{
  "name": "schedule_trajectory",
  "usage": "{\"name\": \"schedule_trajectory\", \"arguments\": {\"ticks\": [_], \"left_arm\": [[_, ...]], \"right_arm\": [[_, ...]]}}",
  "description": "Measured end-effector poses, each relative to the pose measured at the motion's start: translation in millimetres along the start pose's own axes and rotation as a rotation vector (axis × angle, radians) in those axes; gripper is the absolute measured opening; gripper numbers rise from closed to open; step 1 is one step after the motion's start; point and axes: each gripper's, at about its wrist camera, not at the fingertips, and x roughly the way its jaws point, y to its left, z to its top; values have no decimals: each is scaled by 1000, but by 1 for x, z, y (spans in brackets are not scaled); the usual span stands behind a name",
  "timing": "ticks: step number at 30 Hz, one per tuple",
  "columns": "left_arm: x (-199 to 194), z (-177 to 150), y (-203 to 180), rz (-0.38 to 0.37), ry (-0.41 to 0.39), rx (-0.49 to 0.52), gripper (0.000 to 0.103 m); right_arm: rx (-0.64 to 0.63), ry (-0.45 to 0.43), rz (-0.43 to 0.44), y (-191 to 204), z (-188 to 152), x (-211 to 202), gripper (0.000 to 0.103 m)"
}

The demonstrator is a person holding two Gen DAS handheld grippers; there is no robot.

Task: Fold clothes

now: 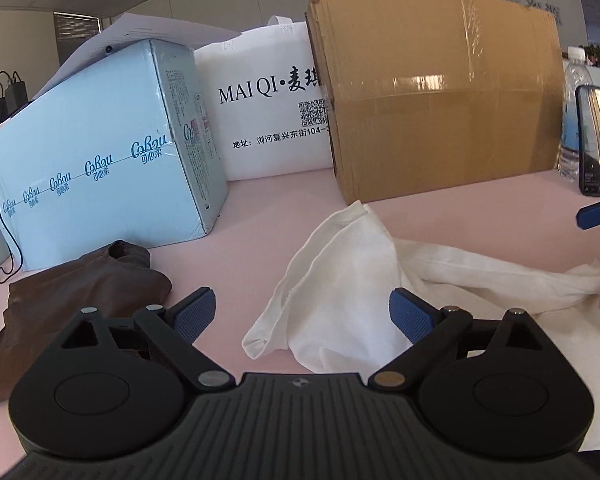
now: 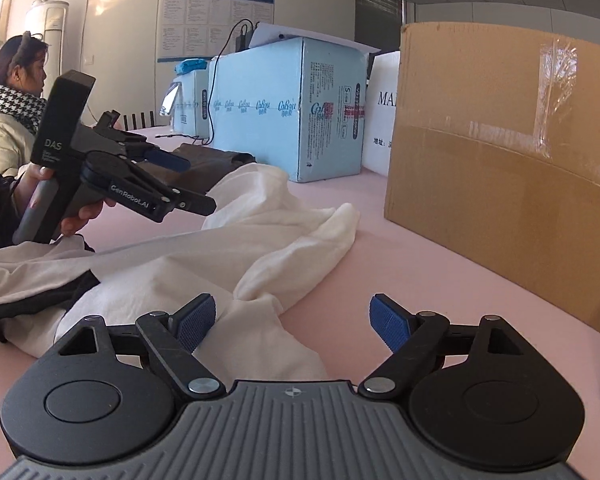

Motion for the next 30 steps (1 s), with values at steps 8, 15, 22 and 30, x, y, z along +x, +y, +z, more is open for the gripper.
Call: {"name": "schedule_trajectory", "arguments": {"ticks": [8,15,22,30], "left_arm": [[52,-1,27,-90,130,-137,75],[61,4,24,-67,164,-160,11],[17,14,51,94,73,-218,10],[1,3,59,204,106,-181,10]], "right_arm": [[101,-9,23,-9,-13,-16,83],[50,-8,142,-4,-22,-38,83],[-29,30,142,7,-26,-37,83],[-222,46,-14,37,-31,-32,51]]}}
